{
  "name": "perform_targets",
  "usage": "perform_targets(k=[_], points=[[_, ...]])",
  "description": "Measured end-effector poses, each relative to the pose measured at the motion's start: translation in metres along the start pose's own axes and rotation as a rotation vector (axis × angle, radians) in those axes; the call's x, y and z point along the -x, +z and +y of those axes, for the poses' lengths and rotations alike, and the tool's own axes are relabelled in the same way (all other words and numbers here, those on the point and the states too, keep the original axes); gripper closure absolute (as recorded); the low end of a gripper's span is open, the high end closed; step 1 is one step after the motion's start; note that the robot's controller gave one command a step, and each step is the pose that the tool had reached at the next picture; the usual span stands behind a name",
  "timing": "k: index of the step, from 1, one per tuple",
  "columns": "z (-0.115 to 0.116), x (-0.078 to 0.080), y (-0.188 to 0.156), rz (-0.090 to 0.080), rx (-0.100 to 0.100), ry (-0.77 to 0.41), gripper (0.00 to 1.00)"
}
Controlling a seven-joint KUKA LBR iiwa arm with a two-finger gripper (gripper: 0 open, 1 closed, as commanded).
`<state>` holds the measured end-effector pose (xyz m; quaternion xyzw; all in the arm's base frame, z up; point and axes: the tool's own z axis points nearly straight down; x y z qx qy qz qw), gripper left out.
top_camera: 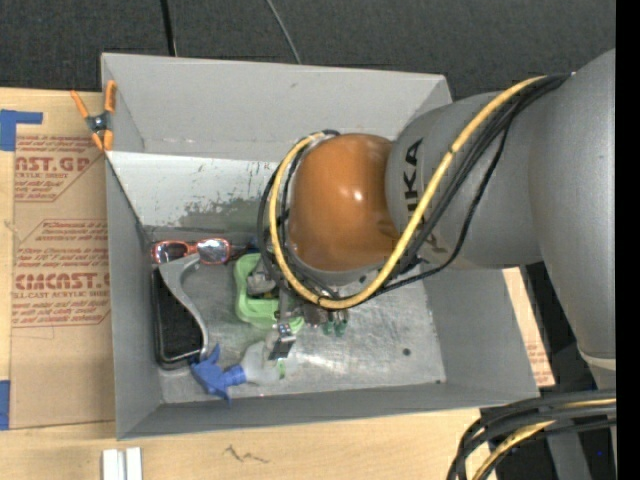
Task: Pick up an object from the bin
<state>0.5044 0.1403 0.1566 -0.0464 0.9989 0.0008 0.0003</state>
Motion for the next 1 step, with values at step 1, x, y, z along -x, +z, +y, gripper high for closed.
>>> perform_targets(k=[1], points=[[-0.0205,0.0356,0.0768,-0.001,0.011,-0.002,1.0]])
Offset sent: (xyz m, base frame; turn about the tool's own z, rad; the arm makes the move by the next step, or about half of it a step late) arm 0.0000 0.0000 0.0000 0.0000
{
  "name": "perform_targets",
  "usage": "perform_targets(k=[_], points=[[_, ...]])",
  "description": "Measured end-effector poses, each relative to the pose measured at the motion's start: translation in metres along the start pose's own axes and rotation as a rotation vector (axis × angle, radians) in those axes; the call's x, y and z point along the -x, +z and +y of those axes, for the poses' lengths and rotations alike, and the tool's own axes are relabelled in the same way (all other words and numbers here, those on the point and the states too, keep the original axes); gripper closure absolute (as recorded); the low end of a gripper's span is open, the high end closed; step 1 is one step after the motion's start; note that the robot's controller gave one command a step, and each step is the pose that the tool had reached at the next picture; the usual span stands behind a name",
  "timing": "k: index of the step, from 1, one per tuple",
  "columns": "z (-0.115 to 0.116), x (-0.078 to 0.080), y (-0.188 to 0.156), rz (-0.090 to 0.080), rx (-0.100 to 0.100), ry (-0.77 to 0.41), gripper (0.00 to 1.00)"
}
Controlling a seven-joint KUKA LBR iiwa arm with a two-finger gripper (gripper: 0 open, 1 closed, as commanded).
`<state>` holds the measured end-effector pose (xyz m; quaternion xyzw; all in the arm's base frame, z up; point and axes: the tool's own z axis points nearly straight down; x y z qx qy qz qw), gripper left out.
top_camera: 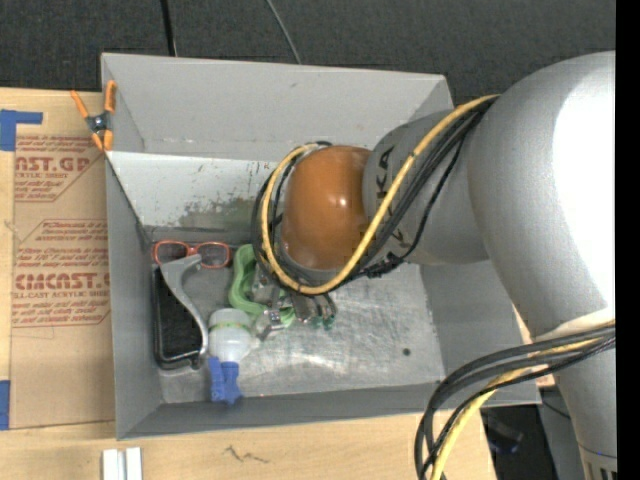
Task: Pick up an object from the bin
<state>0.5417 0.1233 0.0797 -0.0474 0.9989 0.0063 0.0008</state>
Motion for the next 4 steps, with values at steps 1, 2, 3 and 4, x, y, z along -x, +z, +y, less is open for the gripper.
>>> perform_targets(k=[1,2,3,4], points=[[-0.004,0.001,0.003,-0.012,-0.006,-0.002,0.0],[-0.004,-0.003,0.002,0.016,-0.007,-0.001,1.0],[-0.004,-0.003,0.002,0.016,-0.007,-0.001,1.0],[-0.007,0.0,-0.157,0.006,-0.013,-0.006,1.0]])
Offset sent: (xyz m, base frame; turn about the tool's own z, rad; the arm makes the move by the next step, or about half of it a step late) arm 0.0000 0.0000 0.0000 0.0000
